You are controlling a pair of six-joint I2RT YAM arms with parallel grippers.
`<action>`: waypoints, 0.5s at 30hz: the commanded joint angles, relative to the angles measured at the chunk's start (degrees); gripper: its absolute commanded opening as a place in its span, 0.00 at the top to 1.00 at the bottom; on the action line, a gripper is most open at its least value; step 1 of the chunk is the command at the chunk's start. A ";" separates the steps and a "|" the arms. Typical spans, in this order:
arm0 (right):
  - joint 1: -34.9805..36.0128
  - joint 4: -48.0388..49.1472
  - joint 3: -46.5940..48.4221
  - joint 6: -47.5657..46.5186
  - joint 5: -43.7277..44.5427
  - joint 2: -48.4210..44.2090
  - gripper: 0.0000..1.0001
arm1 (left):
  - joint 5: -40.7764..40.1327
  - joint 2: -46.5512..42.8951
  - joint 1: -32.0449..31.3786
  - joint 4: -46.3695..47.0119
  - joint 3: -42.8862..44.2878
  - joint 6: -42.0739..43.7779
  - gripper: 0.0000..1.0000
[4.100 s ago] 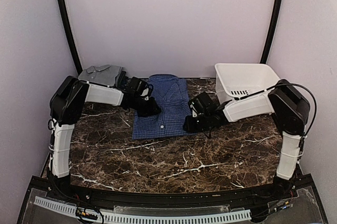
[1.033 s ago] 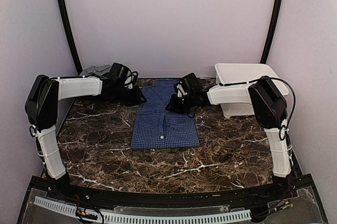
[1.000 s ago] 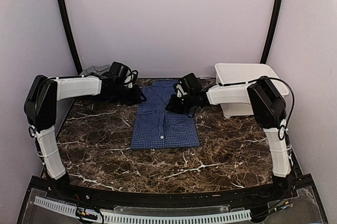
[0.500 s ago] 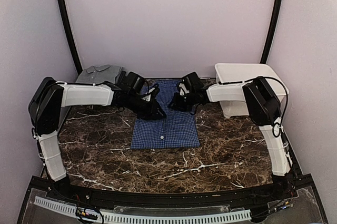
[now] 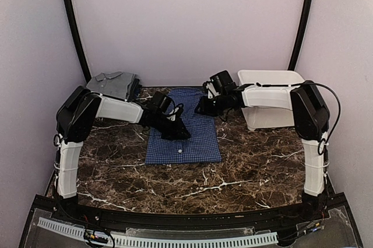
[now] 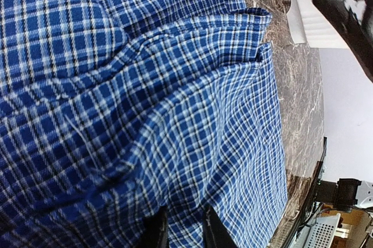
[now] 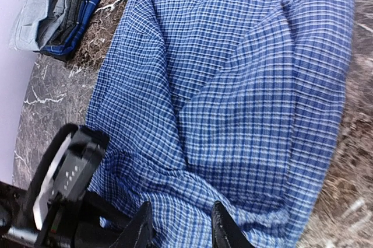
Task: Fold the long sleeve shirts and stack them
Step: Smooth out the 2/3-rectangle-folded shirt at the center of the board.
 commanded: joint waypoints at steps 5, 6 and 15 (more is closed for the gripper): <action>0.37 -4.82 -3.40 -5.49 10.33 -2.61 0.62 | -1.13 0.44 0.13 -0.02 0.03 -0.17 0.81; 0.34 -4.85 -3.61 -6.01 12.20 -2.83 0.61 | -1.07 0.41 0.10 -0.17 -0.01 -0.18 0.81; 0.00 -5.15 -2.12 -9.73 13.62 -0.33 0.60 | -1.43 0.41 0.09 -0.60 0.32 0.22 0.81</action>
